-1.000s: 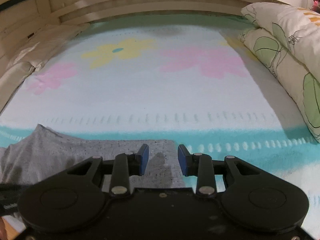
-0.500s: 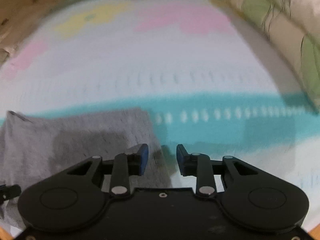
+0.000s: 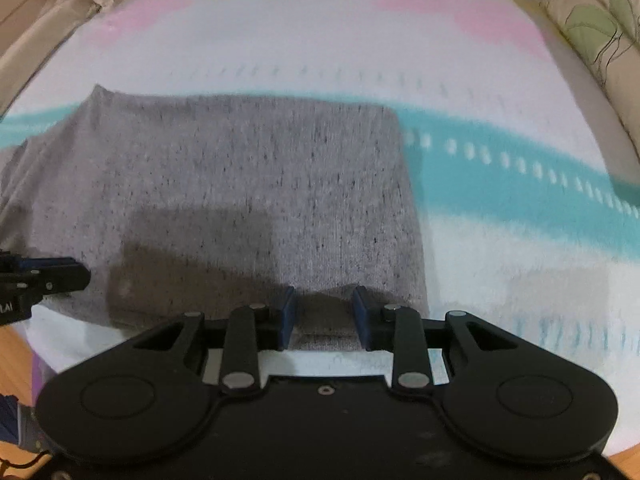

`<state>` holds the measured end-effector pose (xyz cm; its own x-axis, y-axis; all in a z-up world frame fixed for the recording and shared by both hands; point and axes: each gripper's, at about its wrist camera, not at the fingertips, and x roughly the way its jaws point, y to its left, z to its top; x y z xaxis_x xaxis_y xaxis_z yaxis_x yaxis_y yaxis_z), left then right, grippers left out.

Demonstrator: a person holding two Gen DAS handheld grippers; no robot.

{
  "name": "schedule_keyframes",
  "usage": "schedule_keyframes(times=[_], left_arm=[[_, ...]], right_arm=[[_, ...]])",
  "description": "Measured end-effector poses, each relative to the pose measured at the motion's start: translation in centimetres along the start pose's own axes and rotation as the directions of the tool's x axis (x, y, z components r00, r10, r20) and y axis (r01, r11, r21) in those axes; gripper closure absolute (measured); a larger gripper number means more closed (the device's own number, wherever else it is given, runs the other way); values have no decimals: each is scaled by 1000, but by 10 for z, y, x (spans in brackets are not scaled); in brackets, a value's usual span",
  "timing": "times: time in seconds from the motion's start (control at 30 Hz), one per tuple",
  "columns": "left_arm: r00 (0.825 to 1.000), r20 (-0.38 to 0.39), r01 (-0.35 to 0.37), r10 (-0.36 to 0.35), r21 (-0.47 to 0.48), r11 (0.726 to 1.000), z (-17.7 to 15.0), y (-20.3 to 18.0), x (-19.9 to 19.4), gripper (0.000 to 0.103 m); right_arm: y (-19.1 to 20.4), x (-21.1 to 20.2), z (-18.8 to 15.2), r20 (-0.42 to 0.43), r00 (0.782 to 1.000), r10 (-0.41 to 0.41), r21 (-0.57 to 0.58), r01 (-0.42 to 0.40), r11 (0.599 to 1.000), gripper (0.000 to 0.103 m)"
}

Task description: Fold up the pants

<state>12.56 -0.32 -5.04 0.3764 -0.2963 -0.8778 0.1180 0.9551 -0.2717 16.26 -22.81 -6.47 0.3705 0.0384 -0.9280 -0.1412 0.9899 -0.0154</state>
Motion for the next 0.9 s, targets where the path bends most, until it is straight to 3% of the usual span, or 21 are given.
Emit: schedule_keyframes(times=[0.17, 0.27, 0.4, 0.6, 0.77, 0.9], left_arm=[[1000, 21, -3, 3, -18, 1000, -2, -1, -12, 81], [996, 91, -21, 21, 8, 1000, 0, -3, -27, 81], [986, 154, -66, 71, -39, 997, 10, 14, -40, 81], [966, 192, -147, 174, -147, 978, 22, 62, -57, 81], [959, 164, -179, 233, -290, 940, 22, 117, -70, 81], [951, 144, -211, 273, -344, 915, 23, 149, -77, 81]], right_arm=[[-13, -7, 14, 23, 999, 42, 108, -44, 993, 71], [-10, -18, 26, 68, 997, 39, 143, -49, 988, 71], [5, -22, 43, 101, 993, 56, 159, -72, 985, 71], [72, -12, 63, 84, 988, 129, 45, -133, 990, 71], [133, -8, 65, 45, 973, 225, -75, -222, 972, 71], [171, -4, 68, -7, 960, 280, -117, -279, 953, 71]])
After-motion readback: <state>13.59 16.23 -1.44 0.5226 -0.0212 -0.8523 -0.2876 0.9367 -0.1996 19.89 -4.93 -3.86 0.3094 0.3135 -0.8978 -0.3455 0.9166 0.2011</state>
